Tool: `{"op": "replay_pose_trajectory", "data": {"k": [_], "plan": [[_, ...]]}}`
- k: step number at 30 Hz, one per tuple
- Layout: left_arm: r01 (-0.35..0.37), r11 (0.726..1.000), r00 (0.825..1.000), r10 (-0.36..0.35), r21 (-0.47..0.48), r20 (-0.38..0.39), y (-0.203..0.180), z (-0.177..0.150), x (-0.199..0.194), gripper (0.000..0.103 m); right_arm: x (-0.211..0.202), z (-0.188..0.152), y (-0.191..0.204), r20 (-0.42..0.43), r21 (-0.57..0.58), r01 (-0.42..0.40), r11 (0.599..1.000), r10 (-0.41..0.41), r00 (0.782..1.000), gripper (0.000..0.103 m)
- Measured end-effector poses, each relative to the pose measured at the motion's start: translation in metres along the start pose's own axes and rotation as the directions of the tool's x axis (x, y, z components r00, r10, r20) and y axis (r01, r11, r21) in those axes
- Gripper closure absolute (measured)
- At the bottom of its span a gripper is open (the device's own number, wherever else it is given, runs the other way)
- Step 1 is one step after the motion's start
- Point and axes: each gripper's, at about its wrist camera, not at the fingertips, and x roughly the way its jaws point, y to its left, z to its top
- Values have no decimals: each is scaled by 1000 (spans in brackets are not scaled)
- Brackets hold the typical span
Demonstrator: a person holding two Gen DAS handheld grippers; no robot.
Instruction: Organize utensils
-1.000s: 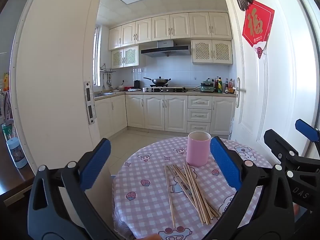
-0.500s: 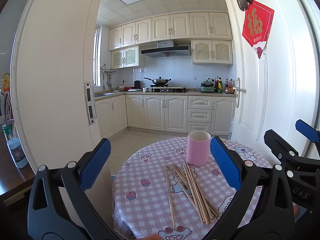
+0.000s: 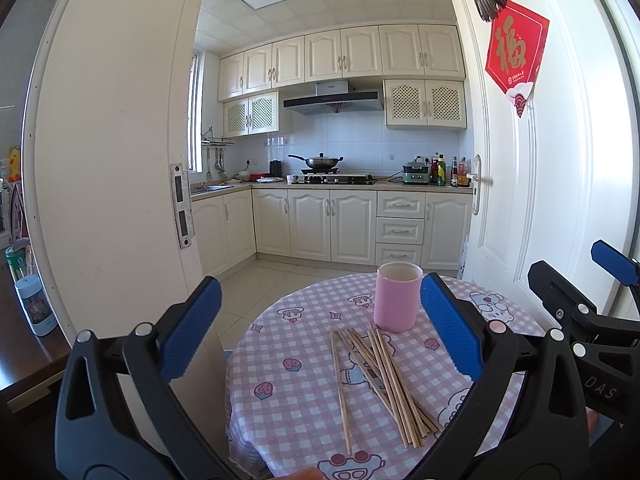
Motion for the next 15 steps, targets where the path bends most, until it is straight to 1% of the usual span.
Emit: {"op": "replay_pose_trajectory", "data": {"k": [15], "plan": [[1, 1000, 1000, -1, 0, -1, 0, 0, 0, 6, 2, -2, -1, -8, 3, -2, 1000, 2, 1000, 7]]}}
